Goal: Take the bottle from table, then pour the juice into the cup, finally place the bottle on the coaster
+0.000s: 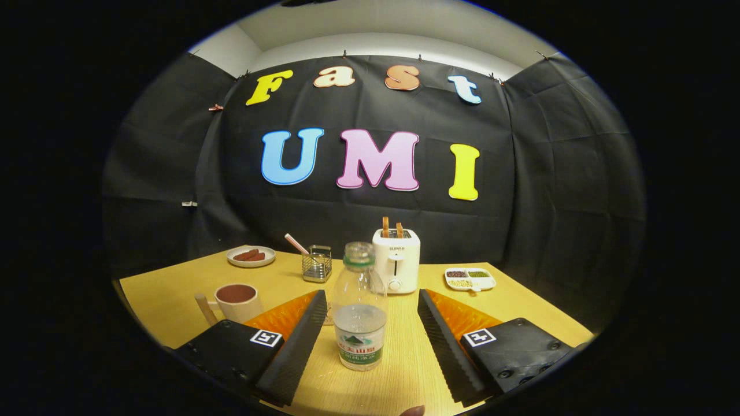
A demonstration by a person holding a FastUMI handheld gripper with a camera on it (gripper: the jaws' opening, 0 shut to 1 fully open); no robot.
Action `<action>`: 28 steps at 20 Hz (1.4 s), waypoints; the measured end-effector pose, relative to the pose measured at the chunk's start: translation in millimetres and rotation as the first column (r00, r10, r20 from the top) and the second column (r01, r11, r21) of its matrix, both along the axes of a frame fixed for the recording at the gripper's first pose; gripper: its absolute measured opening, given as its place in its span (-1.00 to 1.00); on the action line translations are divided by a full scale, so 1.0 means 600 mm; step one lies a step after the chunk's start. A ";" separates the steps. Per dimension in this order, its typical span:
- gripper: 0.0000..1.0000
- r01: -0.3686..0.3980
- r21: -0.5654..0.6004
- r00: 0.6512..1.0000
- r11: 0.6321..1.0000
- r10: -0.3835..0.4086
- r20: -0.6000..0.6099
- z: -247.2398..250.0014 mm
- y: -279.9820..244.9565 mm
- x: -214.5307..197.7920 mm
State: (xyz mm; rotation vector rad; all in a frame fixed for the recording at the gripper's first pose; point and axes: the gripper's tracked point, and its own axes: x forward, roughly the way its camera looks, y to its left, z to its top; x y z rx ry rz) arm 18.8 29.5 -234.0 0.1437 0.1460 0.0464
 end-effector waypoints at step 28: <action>0.40 0.017 0.048 0.998 0.999 -0.014 -0.055 -0.127 0.017 0.101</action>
